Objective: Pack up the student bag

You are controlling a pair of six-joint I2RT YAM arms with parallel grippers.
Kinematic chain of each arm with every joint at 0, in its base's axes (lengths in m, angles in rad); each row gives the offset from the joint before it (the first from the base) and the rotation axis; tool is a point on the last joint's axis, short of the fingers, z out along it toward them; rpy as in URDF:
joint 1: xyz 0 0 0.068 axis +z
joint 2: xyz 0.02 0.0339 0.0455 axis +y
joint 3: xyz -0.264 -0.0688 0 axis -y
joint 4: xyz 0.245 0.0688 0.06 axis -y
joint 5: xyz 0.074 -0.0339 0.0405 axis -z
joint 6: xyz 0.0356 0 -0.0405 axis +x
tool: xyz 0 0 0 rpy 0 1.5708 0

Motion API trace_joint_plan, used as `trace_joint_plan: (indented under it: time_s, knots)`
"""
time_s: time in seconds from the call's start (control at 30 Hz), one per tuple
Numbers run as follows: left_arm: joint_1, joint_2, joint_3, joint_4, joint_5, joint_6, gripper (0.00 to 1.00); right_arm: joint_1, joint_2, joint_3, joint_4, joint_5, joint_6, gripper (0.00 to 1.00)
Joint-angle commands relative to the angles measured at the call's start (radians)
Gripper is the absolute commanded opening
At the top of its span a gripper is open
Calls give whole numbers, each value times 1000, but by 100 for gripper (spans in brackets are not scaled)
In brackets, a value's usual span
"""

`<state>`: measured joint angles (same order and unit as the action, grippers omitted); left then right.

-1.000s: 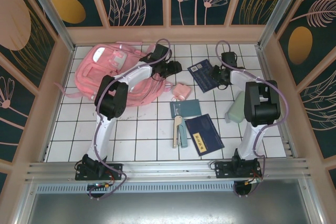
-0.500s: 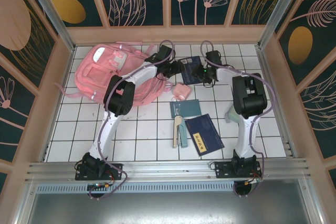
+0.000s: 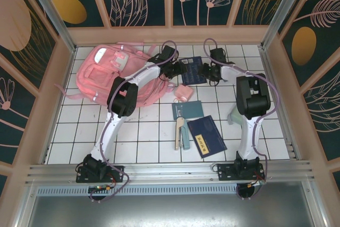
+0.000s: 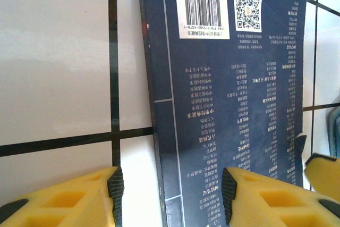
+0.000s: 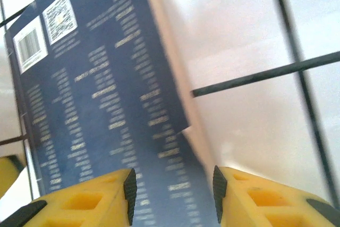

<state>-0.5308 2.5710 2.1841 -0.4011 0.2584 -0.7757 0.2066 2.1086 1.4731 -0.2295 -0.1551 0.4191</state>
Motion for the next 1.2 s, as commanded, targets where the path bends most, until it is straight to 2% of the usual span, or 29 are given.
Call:
trace_joint_plan:
  time_s: [0.0,0.23,0.47,0.67,0.77,0.97,1.17]
  knots:
    - [1,35,-20,-49,-25,10,54,-9,21,49,-32,39,-62,45]
    - [0,46,-21,-41,-2,-1,54,-11,121,108,-72,-5,-76,45]
    - [-1,64,-22,-27,48,-13,54,16,136,81,-46,-175,-22,42]
    - [-1,48,-79,169,256,-95,52,31,148,74,6,-312,56,41]
    - [0,30,-110,275,324,-143,51,31,152,72,23,-341,82,41]
    - [5,-14,-162,435,407,-197,48,23,128,45,38,-349,96,41]
    - [21,-51,-231,519,425,-240,48,3,102,24,41,-341,101,41]
